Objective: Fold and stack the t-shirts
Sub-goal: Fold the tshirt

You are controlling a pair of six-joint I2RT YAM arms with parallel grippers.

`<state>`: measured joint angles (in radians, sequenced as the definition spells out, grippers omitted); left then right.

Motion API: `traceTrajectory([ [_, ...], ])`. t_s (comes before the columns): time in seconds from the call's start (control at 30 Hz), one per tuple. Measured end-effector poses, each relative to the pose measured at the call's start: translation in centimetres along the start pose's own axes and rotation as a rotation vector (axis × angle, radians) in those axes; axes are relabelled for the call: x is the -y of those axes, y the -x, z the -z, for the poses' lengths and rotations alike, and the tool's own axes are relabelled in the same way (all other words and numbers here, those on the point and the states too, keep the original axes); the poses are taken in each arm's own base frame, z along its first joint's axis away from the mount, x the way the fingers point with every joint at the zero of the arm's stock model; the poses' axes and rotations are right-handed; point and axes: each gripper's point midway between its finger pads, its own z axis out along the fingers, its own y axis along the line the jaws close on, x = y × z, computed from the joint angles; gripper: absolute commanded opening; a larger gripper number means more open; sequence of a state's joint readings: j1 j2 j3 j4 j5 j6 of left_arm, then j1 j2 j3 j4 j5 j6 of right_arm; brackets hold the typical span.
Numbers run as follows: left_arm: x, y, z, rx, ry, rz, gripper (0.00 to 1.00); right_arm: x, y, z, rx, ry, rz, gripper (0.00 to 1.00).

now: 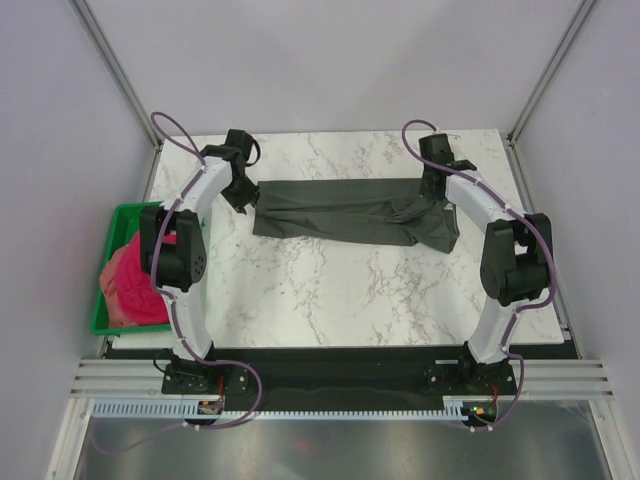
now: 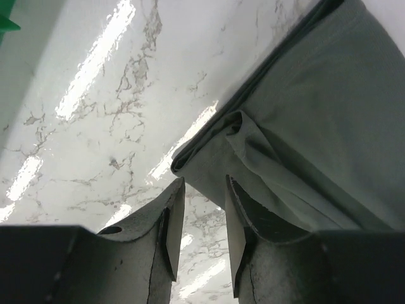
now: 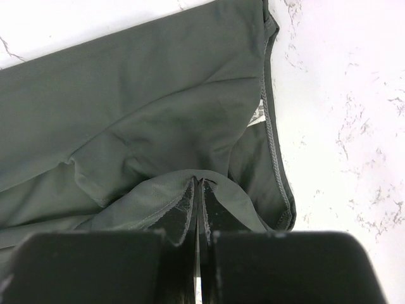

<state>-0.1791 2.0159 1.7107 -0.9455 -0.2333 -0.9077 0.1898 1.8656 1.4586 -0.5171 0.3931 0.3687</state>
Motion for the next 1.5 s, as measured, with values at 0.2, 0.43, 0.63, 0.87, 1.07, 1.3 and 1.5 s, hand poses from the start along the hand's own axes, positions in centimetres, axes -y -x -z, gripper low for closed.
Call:
traceTrajectory([
  [0.2, -0.2, -2.5, -0.3, -0.062, -0.011, -0.083, 0.39, 0.4, -0.4, 0.0, -0.017, -0.01, 0.003, 0.0],
  [0.43, -0.9, -4.7, -2.3, -0.131, -0.007, -0.132, 0.39, 0.8, -0.8, 0.1, -0.035, -0.025, 0.011, 0.0],
  [0.63, -1.7, -6.0, -4.4, -0.168, 0.028, -0.155, 0.24, 1.1, -1.2, 0.7, -0.051, -0.032, 0.007, 0.0],
  [0.87, -2.3, -5.9, -4.8, -0.144, 0.054, -0.178, 0.02, 2.6, -2.4, 2.6, -0.072, -0.057, -0.014, 0.0],
  [1.07, -3.2, -5.9, -4.6, -0.113, 0.073, -0.186, 0.02, 4.3, -4.1, 4.7, -0.099, -0.082, -0.02, 0.0],
  [1.3, -4.1, -6.0, -4.5, -0.105, 0.097, -0.19, 0.02, 4.0, -2.9, 4.4, -0.073, -0.068, 0.028, 0.0],
  [1.5, -4.2, -6.0, -4.5, -0.101, 0.102, -0.191, 0.02, 2.0, -0.2, 1.2, -0.028, -0.055, 0.131, 0.0],
])
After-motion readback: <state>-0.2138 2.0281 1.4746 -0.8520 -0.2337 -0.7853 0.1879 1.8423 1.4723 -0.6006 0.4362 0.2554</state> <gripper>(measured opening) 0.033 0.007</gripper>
